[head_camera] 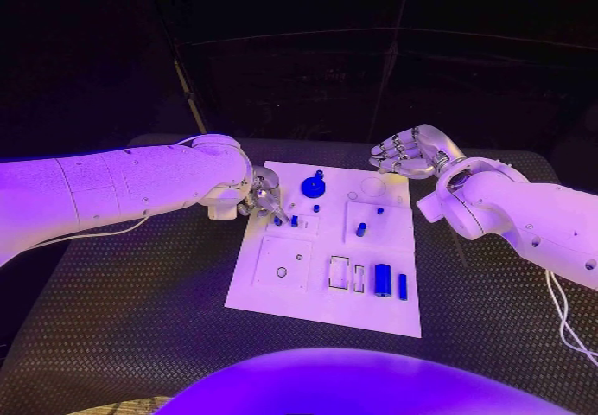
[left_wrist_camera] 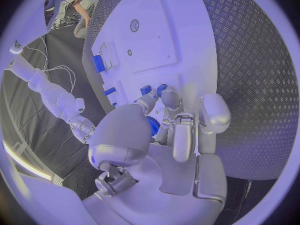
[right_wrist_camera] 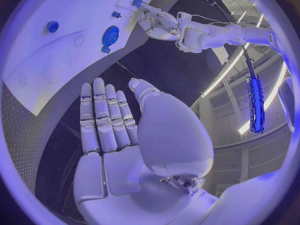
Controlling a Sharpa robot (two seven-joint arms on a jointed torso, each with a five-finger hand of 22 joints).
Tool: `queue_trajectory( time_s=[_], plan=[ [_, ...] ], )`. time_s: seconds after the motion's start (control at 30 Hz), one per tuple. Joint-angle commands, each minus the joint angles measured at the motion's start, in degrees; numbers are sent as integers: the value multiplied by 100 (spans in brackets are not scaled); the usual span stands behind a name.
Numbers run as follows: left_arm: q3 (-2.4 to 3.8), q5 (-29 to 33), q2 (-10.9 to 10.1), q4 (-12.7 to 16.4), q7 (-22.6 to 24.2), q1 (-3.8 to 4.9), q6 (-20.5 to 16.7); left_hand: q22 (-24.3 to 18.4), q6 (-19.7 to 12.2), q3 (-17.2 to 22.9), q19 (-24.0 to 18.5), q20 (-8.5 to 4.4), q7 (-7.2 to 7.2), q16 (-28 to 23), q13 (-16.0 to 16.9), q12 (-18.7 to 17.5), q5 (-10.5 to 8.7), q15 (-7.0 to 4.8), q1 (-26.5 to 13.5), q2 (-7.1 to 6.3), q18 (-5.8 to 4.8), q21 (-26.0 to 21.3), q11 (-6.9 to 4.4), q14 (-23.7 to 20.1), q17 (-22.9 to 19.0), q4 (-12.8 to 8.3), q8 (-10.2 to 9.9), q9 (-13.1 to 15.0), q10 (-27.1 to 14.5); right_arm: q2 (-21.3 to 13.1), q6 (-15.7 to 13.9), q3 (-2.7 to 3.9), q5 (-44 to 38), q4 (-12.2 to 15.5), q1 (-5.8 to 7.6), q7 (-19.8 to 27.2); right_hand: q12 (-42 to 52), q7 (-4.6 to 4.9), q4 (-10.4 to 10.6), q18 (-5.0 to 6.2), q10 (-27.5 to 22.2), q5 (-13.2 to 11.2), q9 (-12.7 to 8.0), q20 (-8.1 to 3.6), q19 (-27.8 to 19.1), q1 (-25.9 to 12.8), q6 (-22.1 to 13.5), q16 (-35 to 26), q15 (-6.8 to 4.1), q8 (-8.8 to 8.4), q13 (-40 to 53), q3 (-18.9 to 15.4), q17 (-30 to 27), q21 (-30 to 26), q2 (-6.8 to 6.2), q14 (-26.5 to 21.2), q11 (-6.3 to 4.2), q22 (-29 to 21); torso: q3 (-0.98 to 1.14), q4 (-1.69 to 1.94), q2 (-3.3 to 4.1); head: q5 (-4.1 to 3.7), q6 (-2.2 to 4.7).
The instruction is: Assemble the parts on the task board
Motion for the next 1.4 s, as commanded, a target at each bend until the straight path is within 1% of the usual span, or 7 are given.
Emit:
queue_trajectory(
  time_s=[0.03, 0.3, 0.43, 0.6, 0.9, 1.27, 1.4],
  plan=[
    [7, 17, 30, 20, 58, 4, 34, 8, 26, 144, 10, -19, -21, 17, 3, 11, -18, -7, -141, -31, 2, -33, -13, 594, 1510, -95, 34, 8, 30, 2, 43, 3, 22, 12, 10, 58, -22, 19, 0, 27, 8, 14, 5, 4, 28, -33, -31, -19, 4, -24, -10, 23, -9, -23, 6, 22, 44, -9, 2, 2, 3, 0, 1],
    [7, 17, 33, 16, 40, 4, 40, 9, 82, -133, 11, -27, -21, 17, 15, 33, -18, -9, -509, -239, 0, -41, -11, 594, 1510, 155, 57, 11, 42, 3, 47, 3, 24, 12, 10, 60, -22, 19, 0, 27, 8, 14, 5, 4, 28, -33, -31, -19, 4, -24, -10, 23, -9, -23, 6, 22, 44, -9, 0, -1, -2, 0, 1],
    [7, 17, 32, 15, 38, 4, 23, 13, 88, -172, 13, -28, -25, 17, 22, 40, -18, -11, -542, -253, 0, -41, -14, 594, 1510, 188, 59, 11, 45, 3, 47, 3, 25, 12, 10, 61, -22, 19, 0, 27, 8, 14, 5, 4, 28, -33, -31, -19, 4, -24, -10, 23, -9, -23, 6, 22, 44, -9, 2, -1, -3, -4, 1],
    [7, 17, 31, 17, 48, 4, 18, 12, 75, -111, 13, -38, -53, 17, 28, 43, -17, -27, -403, -179, 3, -46, -39, 594, 1510, 129, 56, 9, 40, 4, 48, 3, 25, 11, 10, 62, -22, 19, 0, 27, 8, 14, 5, 4, 28, -33, -31, -19, 4, -24, -10, 23, -9, -23, 6, 22, 44, -9, 1, 0, 0, -6, 1],
    [7, 17, 12, 29, 58, 4, 29, 11, 100, -485, 12, -31, -7, 17, 23, 46, -19, -4, -731, -438, -2, -57, 1, 594, 1510, 340, 62, 6, 31, 4, 46, 3, 25, 9, 10, 62, -23, 20, -2, 27, 5, 15, 5, 4, 29, -32, -33, -26, 4, -25, -12, 24, -12, -30, 7, 21, 44, -13, 1, 0, -2, -4, 1],
    [7, 17, -30, 60, 46, 5, 32, 13, 97, -970, 14, -19, -2, 17, 34, 64, -18, 4, -945, -594, 0, -69, 9, 594, 1510, 573, 53, -5, 15, 10, 43, 3, 25, 1, 10, 64, -23, 20, -2, 27, 5, 15, 5, 4, 29, -32, -33, -26, 4, -25, -12, 24, -12, -30, 7, 21, 44, -13, 0, 2, -2, -5, 1],
    [7, 17, -47, 75, 37, 5, 34, 19, 96, -1033, 17, -19, -4, 17, 38, 68, -17, 3, -943, -594, 0, -67, 8, 594, 1510, 596, 52, -7, 14, 11, 43, 3, 25, -1, 10, 64, -23, 20, -2, 27, 5, 15, 5, 4, 29, -32, -33, -26, 4, -25, -12, 24, -12, -30, 7, 21, 44, -13, 1, -1, -1, -2, 1]
  ],
)
